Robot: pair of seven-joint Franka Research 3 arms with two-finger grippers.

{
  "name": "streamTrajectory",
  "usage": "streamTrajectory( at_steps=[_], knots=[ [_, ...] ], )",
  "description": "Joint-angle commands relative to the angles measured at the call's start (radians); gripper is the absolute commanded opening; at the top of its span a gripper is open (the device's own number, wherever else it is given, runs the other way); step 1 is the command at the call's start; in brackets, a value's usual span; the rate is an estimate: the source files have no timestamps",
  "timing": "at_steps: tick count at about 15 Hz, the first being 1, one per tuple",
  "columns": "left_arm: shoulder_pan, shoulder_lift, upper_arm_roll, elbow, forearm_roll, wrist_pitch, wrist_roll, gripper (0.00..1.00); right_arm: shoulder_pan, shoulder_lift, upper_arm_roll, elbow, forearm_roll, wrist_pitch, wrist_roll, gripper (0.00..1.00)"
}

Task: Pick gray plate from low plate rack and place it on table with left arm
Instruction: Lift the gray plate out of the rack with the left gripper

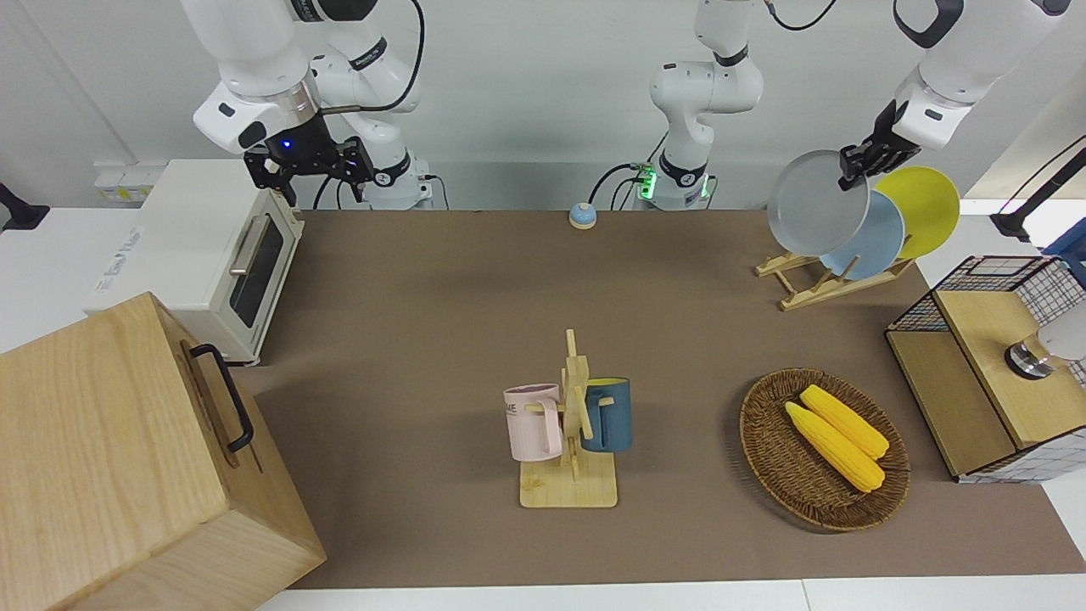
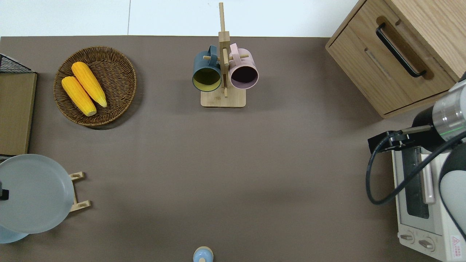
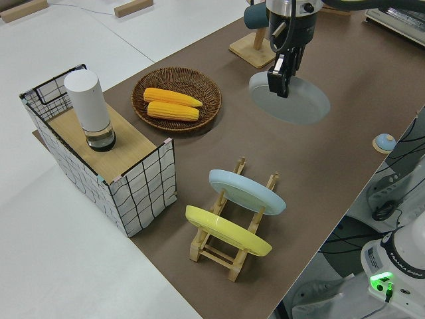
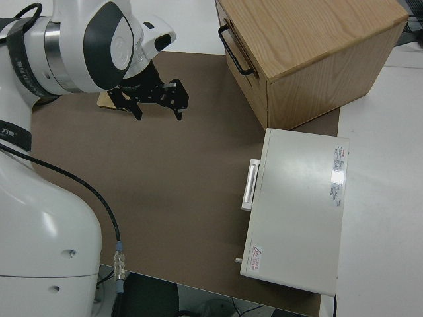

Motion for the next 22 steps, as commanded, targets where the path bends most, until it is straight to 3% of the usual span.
streamTrajectory(
  at_steps=[1, 8, 15, 22],
  knots=[
    [-0.016, 0.049, 0.017, 0.010, -0.157, -0.024, -0.015, 0.00, -0.023, -0.002, 0.021, 0.006, -0.006, -0.011, 0.012, 0.983],
    [-0.054, 0.145, 0.009, -0.027, -0.389, -0.008, -0.016, 0.00, -0.023, -0.002, 0.021, 0.006, -0.005, -0.011, 0.012, 0.983],
    [-0.080, 0.202, -0.026, -0.154, -0.410, 0.158, 0.001, 0.00, -0.023, -0.002, 0.020, 0.007, -0.005, -0.011, 0.012, 0.983],
    [-0.082, 0.264, -0.110, -0.223, -0.418, 0.241, 0.010, 0.00, -0.023, -0.002, 0.020, 0.007, -0.005, -0.011, 0.012, 0.983]
  ],
)
